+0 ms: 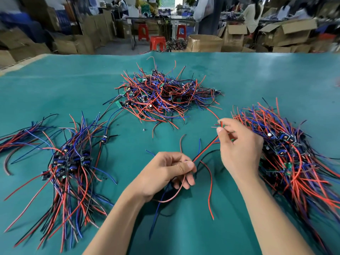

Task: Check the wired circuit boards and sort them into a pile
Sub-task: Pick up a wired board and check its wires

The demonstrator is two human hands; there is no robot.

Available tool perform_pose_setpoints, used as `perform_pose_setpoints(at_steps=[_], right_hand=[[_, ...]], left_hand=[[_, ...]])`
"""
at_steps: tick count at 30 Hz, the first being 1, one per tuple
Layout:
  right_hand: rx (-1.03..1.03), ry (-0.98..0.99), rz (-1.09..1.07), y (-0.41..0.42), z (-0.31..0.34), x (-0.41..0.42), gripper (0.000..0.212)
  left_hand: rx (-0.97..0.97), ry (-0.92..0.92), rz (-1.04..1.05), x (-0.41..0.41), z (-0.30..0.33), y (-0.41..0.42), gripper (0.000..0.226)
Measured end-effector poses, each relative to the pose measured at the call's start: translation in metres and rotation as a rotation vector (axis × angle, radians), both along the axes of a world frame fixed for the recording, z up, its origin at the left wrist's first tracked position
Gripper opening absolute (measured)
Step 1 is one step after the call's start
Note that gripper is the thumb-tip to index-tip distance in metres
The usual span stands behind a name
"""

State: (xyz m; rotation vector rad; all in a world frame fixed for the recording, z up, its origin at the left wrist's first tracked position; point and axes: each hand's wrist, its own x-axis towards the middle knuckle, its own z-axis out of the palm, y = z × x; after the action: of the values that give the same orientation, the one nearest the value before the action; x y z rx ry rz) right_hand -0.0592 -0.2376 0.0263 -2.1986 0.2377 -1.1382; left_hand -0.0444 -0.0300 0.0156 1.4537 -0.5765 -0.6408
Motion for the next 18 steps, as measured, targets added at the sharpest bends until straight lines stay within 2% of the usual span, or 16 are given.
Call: perform_pose_setpoints(at_steps=[4,5,9,11,15,17,18], right_hand=[[0.1,-0.029,0.018,-0.002,0.002,0.001,0.012],[0.214,-0.024,0.03,-0.004,0.003,0.003,0.008],[0.994,-0.039,0.182,-0.007,0.01,0.005,0.018],[1.219,-0.014,0.254,-0.004,0.012,0.003,0.019],[1.481,-0.066,0.438,0.002,0.016,0.004,0.017],[1.497,-0.003,0.483,0.012,0.014,0.004,0.024],[1.436,0.076,0.49,0.019,0.012,0.003,0.022]], left_hand=[[0.009,-0.001,-0.031,0.001,0.0,0.0,0.016],[0.012,-0.005,-0.034,0.001,0.0,0.0,0.015],[0.031,-0.026,-0.036,0.001,0.0,-0.001,0.011],[0.033,-0.027,-0.044,0.001,-0.001,-0.001,0.013],[-0.027,-0.003,-0.006,0.002,-0.001,0.001,0.021],[-0.069,0.033,0.102,0.002,-0.002,-0.001,0.023],[-0.09,0.054,0.163,0.003,-0.002,-0.002,0.024]])
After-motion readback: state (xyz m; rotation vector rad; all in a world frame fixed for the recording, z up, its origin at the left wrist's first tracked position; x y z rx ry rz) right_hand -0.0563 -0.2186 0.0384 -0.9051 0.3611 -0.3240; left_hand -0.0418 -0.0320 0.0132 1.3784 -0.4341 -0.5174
